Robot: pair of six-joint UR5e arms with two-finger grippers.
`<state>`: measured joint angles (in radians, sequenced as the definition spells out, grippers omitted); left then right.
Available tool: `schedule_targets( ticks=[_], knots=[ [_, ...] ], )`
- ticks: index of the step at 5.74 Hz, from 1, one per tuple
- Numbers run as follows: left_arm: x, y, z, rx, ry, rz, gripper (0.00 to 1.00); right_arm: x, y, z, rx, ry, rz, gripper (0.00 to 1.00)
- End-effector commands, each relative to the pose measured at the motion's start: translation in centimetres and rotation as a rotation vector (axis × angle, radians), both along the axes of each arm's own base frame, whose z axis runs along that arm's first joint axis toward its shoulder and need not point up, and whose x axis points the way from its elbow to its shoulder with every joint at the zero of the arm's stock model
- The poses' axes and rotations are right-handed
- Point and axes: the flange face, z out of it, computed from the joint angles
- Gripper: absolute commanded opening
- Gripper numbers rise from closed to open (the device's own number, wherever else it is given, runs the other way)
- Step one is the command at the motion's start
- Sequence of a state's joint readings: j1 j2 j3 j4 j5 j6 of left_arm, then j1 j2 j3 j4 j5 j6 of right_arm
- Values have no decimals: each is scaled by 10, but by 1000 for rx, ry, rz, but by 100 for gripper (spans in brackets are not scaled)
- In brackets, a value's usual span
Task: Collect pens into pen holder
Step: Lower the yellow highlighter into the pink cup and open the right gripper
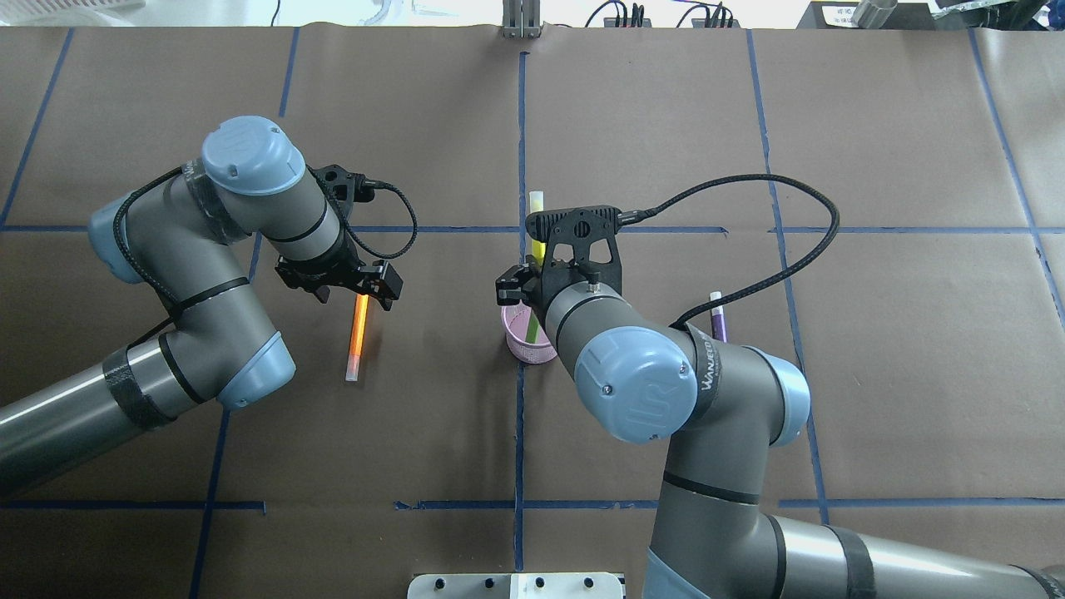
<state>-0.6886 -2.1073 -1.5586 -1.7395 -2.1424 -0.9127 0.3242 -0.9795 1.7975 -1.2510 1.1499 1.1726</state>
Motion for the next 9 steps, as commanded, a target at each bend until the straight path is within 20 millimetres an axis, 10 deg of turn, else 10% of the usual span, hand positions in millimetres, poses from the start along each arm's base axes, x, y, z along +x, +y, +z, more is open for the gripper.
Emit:
schedule_targets(
  ticks=[1, 9],
  knots=[
    [0, 0, 0, 1, 0, -1, 100, -18, 10, 5, 27, -30, -2, 0],
    [6, 6, 16, -10, -27, 6, 100, -28, 26, 26, 18, -1, -29, 0]
  ],
)
